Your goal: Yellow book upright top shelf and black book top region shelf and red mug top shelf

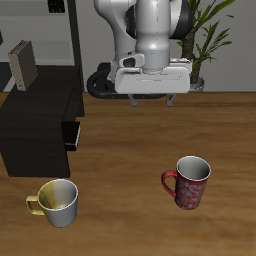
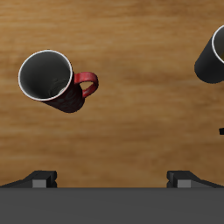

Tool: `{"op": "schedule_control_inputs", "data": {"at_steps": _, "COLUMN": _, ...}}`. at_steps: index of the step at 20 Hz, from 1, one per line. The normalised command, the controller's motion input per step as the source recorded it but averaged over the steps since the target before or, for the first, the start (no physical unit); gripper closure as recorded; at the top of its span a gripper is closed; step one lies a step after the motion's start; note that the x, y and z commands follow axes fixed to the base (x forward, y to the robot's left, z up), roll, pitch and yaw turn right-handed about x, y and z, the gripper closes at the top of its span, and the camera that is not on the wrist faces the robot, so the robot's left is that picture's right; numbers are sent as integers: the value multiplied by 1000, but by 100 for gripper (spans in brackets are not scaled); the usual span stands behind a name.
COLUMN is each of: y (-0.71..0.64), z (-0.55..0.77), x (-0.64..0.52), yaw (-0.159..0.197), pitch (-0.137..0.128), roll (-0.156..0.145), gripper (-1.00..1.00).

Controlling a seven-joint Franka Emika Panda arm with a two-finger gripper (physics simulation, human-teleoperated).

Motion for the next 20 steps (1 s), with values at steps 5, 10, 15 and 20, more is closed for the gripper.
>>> {"op": "schedule_control_inputs", "data": {"at_steps": 5, "y": 632, "z": 313, "x": 282, "yaw": 35, "pitch": 1, "roll": 69, "gripper": -100}}
{"op": "schedule_control_inputs", "data": {"at_steps": 10, "y": 319, "z": 160, "x": 268, "yaw": 65, "pitch": -15, "roll": 13, "gripper": -100}}
{"op": "schedule_control_inputs", "data": {"at_steps": 15, "y": -51, "z": 50, "x": 345, "yaw": -76, "pitch": 9, "roll": -38, "gripper": -100}}
{"op": "schedule_control_inputs", "data": {"at_steps": 20, "y": 42, "z": -94, "x": 238, "yaw": 25, "pitch": -7, "roll": -15, "gripper": -100}}
